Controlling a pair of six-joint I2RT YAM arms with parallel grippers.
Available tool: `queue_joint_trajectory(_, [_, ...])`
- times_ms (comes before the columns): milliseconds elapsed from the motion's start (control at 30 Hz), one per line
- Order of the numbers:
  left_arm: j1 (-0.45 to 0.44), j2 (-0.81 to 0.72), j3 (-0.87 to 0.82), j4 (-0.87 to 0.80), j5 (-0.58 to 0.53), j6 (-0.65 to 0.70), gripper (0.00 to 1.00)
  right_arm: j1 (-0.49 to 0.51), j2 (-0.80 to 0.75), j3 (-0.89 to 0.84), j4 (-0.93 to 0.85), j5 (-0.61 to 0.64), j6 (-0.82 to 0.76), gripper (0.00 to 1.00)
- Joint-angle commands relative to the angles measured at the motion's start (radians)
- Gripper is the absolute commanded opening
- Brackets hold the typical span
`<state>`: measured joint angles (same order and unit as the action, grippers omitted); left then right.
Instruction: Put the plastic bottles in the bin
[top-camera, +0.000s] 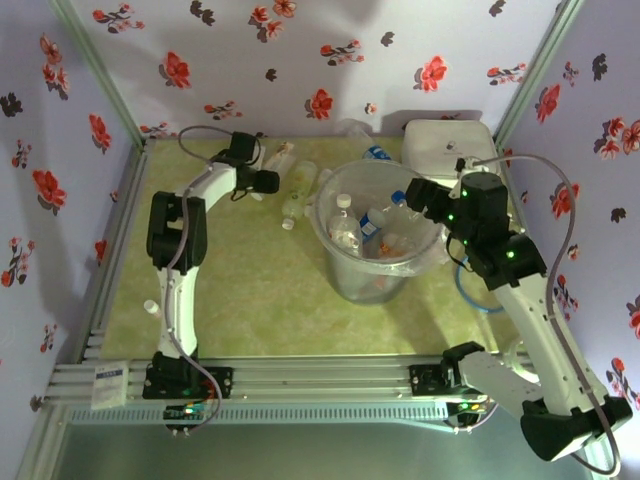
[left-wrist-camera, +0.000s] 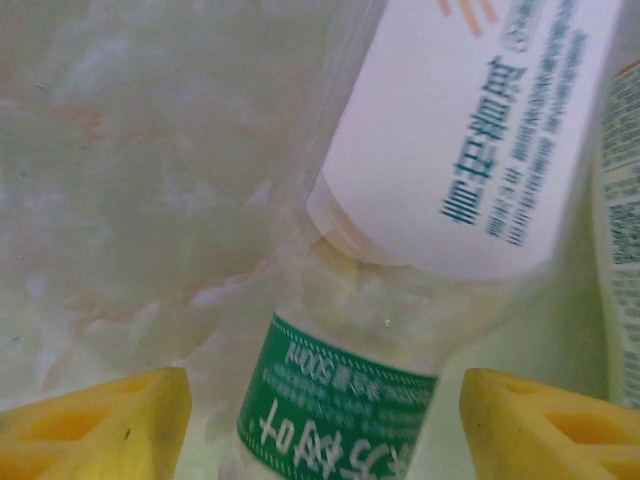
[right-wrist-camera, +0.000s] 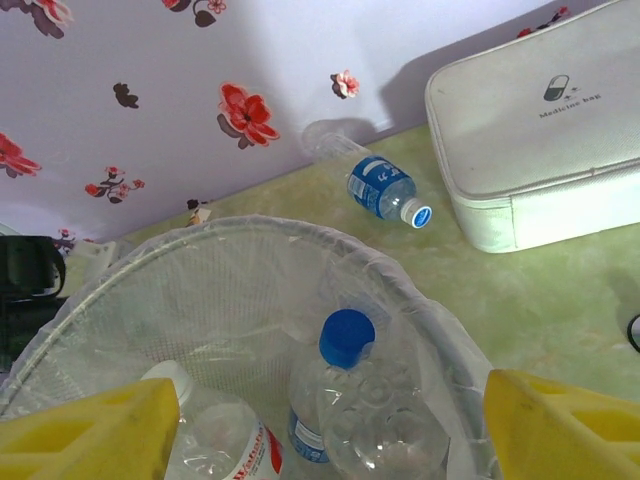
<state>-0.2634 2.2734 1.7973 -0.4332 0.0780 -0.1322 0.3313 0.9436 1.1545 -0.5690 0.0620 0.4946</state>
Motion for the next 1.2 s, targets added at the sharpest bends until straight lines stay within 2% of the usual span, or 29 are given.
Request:
queue_joint_trajectory(0, [0.01,0.023,0.048,-0.065,-0.003,0.014,0.62,-0.009,-0.004,-0.01,-0.013,0.029,0.001,0.81])
queue_joint_trajectory(100, [0.009,0.024,0.046,-0.064,-0.015,0.014,0.54,-0.009,-0.001,-0.013,-0.005,0.029,-0.003,0.81])
queue_joint_trajectory(333, [0.011,0.008,0.041,-0.081,-0.024,0.008,0.27,-0.01,-0.007,-0.011,-0.01,0.032,-0.014,0.81])
queue_joint_trajectory(533, [0.01,-0.112,-0.031,-0.063,-0.03,0.018,0.26,-0.012,0.01,0.05,-0.016,0.016,-0.039,0.8])
queue_joint_trajectory(833, [-0.024,-0.477,-0.253,0.001,-0.004,0.026,0.26,-0.01,0.114,0.146,0.101,-0.114,0.002,0.8])
queue_joint_trajectory(1000, [-0.076,-0.745,-0.514,0.187,0.078,-0.043,0.25,0.015,0.243,0.263,0.121,-0.186,0.021,0.79])
queue_joint_trajectory(1100, [-0.133,-0.854,-0.605,0.245,0.13,-0.05,0.24,0.078,0.318,0.346,0.129,-0.163,-0.024,0.81])
queue_joint_trajectory(1167, [-0.177,-0.908,-0.634,0.249,0.14,-0.033,0.24,0.101,0.365,0.385,0.158,-0.196,-0.02,0.85])
